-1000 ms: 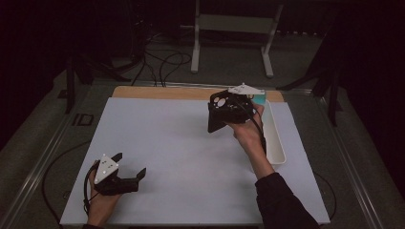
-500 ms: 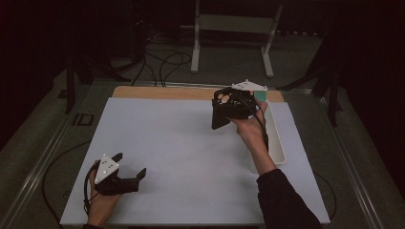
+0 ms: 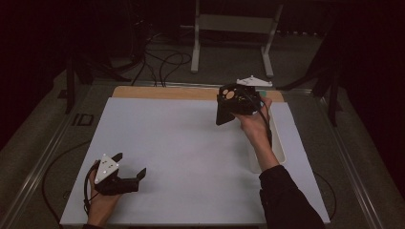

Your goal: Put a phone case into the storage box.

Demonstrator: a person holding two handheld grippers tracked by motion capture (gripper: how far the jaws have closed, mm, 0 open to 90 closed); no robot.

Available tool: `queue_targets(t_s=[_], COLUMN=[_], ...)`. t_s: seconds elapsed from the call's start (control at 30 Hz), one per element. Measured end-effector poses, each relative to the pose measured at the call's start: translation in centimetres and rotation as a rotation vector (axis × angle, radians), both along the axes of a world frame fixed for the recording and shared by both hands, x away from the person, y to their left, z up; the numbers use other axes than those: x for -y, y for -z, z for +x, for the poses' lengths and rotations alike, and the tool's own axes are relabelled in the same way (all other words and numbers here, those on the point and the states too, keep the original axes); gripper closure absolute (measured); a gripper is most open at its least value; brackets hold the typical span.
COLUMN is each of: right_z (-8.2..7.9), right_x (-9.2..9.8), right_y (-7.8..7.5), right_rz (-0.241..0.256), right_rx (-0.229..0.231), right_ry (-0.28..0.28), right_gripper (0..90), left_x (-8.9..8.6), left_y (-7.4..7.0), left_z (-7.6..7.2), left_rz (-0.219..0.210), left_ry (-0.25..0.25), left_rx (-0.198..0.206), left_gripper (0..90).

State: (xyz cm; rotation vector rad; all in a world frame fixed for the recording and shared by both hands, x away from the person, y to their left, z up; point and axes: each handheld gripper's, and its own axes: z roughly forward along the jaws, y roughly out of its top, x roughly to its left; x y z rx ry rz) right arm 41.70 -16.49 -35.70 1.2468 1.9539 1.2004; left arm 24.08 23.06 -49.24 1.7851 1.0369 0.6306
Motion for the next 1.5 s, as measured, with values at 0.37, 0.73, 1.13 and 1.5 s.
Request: queue_targets(t_s=[0.37,0.73,1.13,1.5], right_z=[0.8,1.3,1.7,2.1], right_x=[1.4,2.9,4.3,5.8], right_y=[-0.2,-0.8,-1.4,-1.8], right_rz=[0.008,0.016,0.014,0.014], right_rx=[-0.001,0.005,0.018,0.023], right_ry=[0.041,0.085,0.128,0.177], right_gripper=[14.3,14.3,14.3,14.3], left_x=[0.0,0.0,0.0,0.0], left_y=[0.0,0.0,0.0,0.0], left_z=[0.0,0.0,0.0,0.0], left_rz=[0.0,0.002,0.003,0.002], left_ry=[0.0,0.0,-0.003,-0.003], left_rx=[0.0,0.0,0.002,0.002], left_gripper=[0.1,0.1,0.0,0.1])
